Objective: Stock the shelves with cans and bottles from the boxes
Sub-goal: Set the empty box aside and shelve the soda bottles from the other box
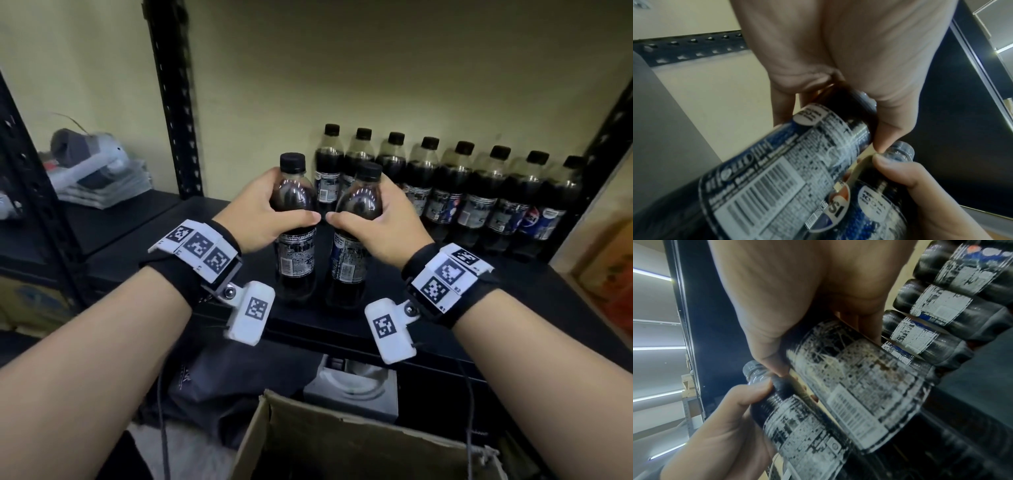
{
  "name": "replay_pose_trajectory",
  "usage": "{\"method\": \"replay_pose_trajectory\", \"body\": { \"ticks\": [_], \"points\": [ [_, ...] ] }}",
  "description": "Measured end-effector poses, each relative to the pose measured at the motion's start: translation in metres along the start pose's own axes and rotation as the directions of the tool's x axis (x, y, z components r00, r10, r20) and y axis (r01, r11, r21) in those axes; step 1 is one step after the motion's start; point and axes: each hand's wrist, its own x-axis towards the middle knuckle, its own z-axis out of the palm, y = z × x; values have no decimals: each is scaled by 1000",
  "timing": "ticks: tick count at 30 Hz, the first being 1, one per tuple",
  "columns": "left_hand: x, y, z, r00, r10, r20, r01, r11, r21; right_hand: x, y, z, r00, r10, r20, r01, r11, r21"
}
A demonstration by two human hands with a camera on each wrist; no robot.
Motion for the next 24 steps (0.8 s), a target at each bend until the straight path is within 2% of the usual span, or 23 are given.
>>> {"method": "replay_pose_trajectory", "body": {
  "ticks": [4, 11, 14, 19, 24],
  "points": [
    [10, -9, 1, 1000, -5, 20, 5, 1000, -21, 11, 7, 6, 1000, -19, 14, 18, 999, 36],
    [9, -9, 7, 995, -18, 98, 25, 997, -69, 11, 11, 2, 997, 18, 76, -25, 995, 92],
    [4, -7, 5, 996, -20, 81, 25, 998, -62, 5, 3, -6, 988, 35, 147, -33, 999, -18],
    [-7, -1, -1, 1000, -16, -15, 16, 1000, 22, -6, -14, -25, 950, 157, 270, -88, 964, -252],
    [-16, -3, 1, 1000, -2, -25, 3, 999, 41, -17, -18, -28, 965, 134, 225, -51, 939, -340]
  ]
}}
